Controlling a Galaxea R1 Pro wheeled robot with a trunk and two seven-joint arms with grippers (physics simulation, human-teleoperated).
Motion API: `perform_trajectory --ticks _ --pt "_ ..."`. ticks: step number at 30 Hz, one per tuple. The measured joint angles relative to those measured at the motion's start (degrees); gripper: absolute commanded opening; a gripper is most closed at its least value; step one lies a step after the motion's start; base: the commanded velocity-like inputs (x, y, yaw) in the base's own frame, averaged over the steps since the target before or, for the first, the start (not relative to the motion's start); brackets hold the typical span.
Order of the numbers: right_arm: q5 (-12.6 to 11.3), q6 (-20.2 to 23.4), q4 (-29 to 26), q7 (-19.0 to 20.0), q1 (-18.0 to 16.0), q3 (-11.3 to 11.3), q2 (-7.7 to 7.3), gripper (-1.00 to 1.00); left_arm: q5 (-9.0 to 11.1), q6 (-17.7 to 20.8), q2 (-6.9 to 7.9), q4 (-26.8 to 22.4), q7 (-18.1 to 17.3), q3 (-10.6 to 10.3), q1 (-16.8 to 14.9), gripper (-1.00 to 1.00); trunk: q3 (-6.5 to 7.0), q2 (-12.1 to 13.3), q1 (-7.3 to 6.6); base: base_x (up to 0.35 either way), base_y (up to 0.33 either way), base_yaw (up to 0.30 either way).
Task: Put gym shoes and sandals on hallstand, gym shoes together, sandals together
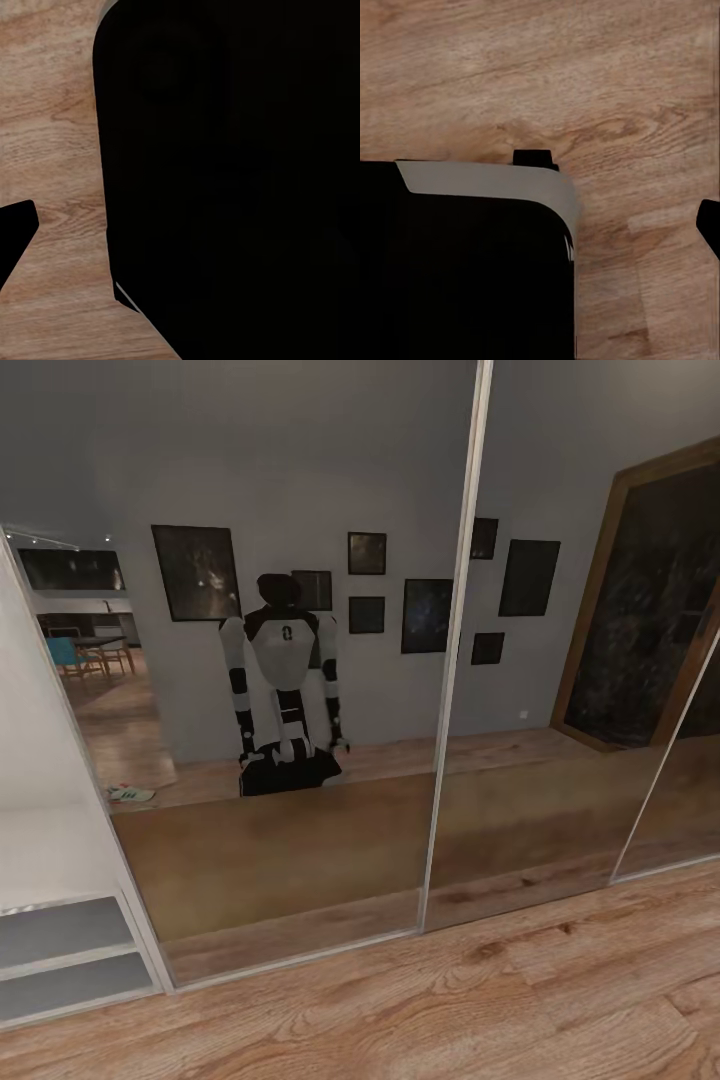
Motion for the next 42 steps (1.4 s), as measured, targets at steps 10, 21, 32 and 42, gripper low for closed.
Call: perform_trajectory --ticks 10,21,32,42 --pt "-0.1 -15.4 -14.1 -0.1 -0.4 -0.2 -0.32 1.0 0.1 -10.7 0.13 -5.6 0.1 0.2 -0.1 1.0 0.0 0.0 0.0 0.0 0.0 0.0" --pt "-0.3 -17.8 -15.3 0.0 -2.6 -0.4 -2.56 1.0 0.3 -21.5 1.12 -9.7 0.2 0.4 -4.0 1.0 0.02 0.0 0.0 0.0 0.0 0.0" --pt "-0.1 -17.9 -15.0 0.2 -2.8 -0.3 -4.2 1.0 0.4 -21.9 1.31 -12.6 -0.2 0.4 -10.1 1.0 0.01 0.0 0.0 0.0 0.0 0.0" --pt "-0.1 -17.9 -15.1 0.1 -2.8 -0.2 -4.11 1.0 0.6 -22.0 1.57 -12.7 -0.6 0.5 -9.6 1.0 0.01 0.0 0.0 0.0 0.0 0.0"
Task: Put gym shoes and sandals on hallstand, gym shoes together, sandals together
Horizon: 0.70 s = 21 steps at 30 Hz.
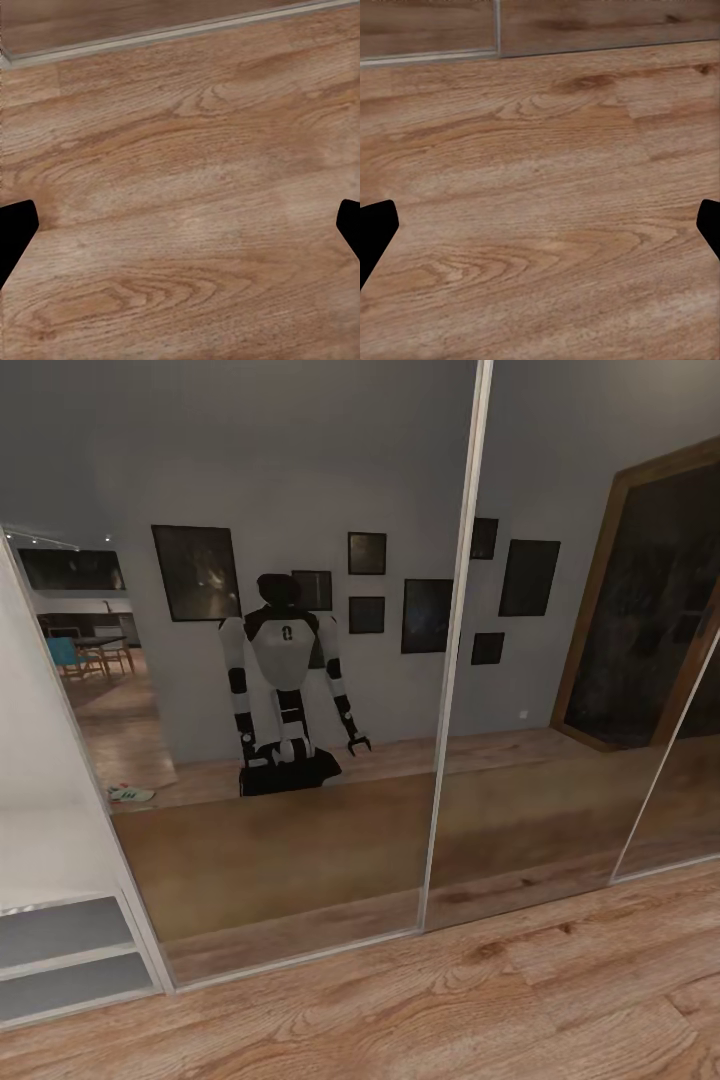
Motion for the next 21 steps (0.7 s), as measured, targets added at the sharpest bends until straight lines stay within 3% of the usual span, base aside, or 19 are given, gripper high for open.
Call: perform_trajectory --ticks 6,12,21 --pt "0.0 0.0 0.0 0.0 0.0 -0.1 0.0 1.0 0.0 -0.1 0.05 0.0 0.1 0.0 0.1 1.0 -0.02 0.0 0.0 0.0 0.0 0.071" --pt "-0.1 0.0 0.1 -0.1 0.0 -0.1 0.01 1.0 0.0 -0.1 0.04 -0.1 0.2 0.0 0.1 1.0 -0.13 0.0 0.0 0.0 -0.008 0.204" --pt "-0.1 0.0 0.1 -0.1 0.0 -0.1 0.01 1.0 0.0 -0.1 0.03 -0.1 0.1 -0.1 0.2 1.0 -0.35 0.0 0.01 -0.037 -0.213 0.255"
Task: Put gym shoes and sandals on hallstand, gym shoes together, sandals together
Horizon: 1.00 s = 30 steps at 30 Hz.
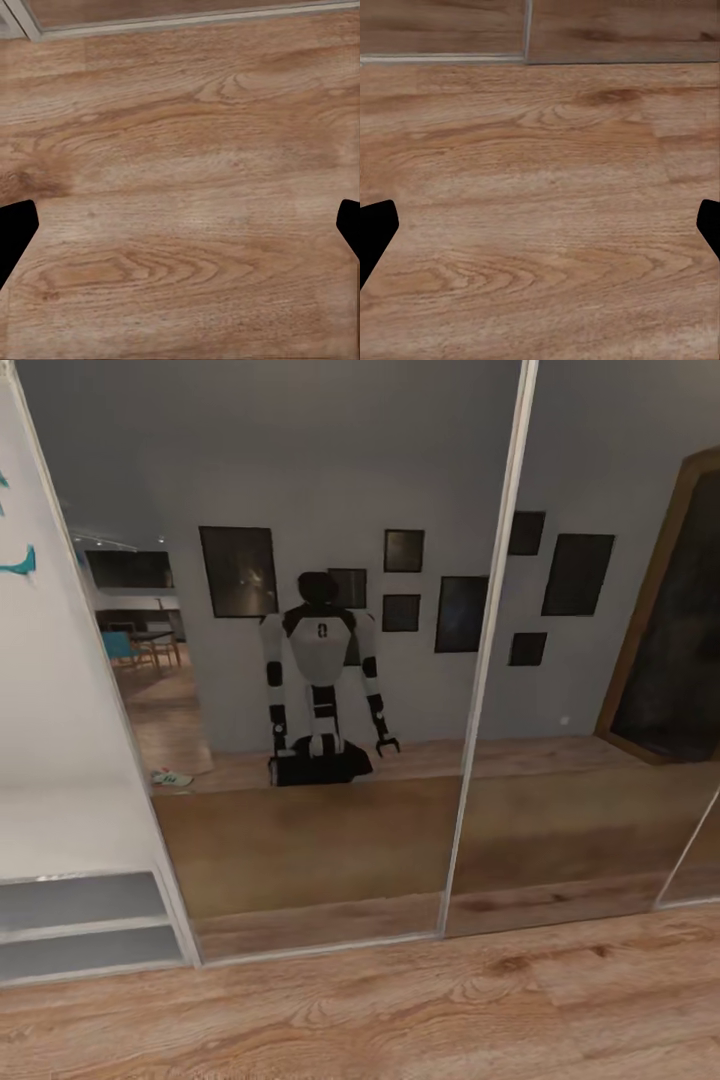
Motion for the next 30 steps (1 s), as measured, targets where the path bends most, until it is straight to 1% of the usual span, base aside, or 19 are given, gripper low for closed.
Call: perform_trajectory --ticks 8,14,30 --pt "0.0 0.0 0.0 0.0 0.0 0.0 0.03 1.0 0.0 0.0 0.03 0.0 0.0 0.0 0.0 1.0 -0.2 0.0 0.02 -0.217 -0.193 0.26" --pt "0.0 0.0 0.1 0.0 0.0 0.0 0.12 1.0 0.0 0.0 0.04 0.0 0.2 0.0 0.0 1.0 -0.35 0.0 0.01 -0.212 -0.077 0.261" --pt "0.1 0.0 0.2 0.0 0.0 0.2 0.46 1.0 0.1 0.0 0.03 0.0 0.3 0.0 0.0 1.0 -0.98 0.0 -0.01 -0.023 -0.006 0.258"
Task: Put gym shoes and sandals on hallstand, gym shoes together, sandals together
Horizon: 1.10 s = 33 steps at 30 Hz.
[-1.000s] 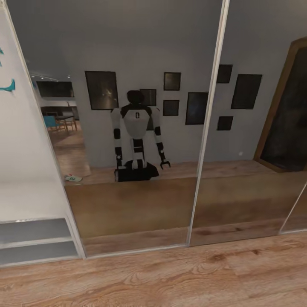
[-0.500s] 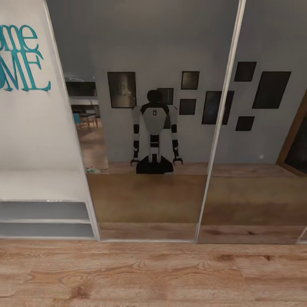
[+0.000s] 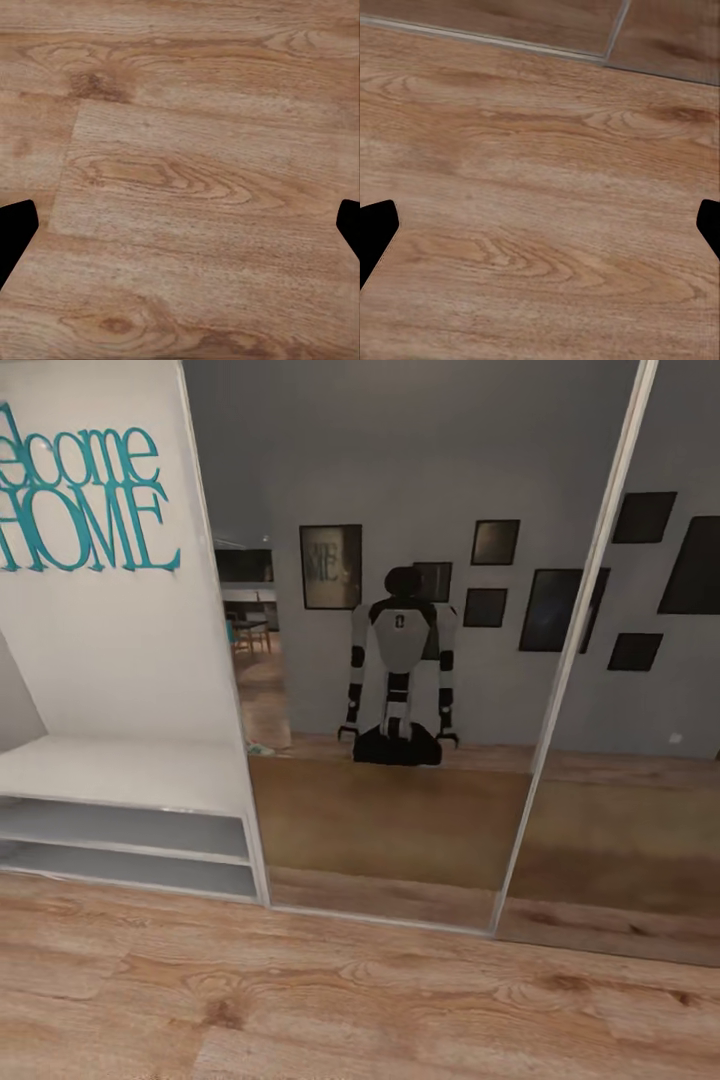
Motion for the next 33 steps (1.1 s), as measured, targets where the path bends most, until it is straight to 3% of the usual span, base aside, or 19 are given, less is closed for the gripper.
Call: perform_trajectory --ticks 12,16,19,20,33 --pt "0.1 0.0 0.0 0.0 0.0 0.0 0.07 1.0 0.1 0.2 -0.04 0.1 0.4 0.5 -0.1 1.0 -0.59 0.0 0.0 0.0 0.0 0.251" --pt "0.0 0.0 0.0 0.0 0.0 0.0 0.07 1.0 0.1 0.2 -0.05 0.1 0.5 2.6 0.0 1.0 -0.79 0.0 0.0 0.0 0.0 0.247" --pt "0.0 0.0 0.0 0.0 0.0 0.0 0.07 1.0 0.0 0.1 -0.07 0.1 0.1 6.3 0.0 1.0 -0.95 0.0 0.0 0.0 0.0 0.237" --pt "0.0 0.0 0.0 0.0 0.0 0.0 0.07 1.0 0.0 0.1 -0.07 0.1 0.0 6.6 0.0 1.0 -1.01 0.0 0.0 0.0 0.0 0.233" --pt "0.1 0.0 0.0 0.0 0.0 -0.1 0.07 1.0 -0.6 0.0 -0.16 0.1 -0.3 7.9 0.0 1.0 -1.8 0.0 0.0 0.005 0.0 0.221"
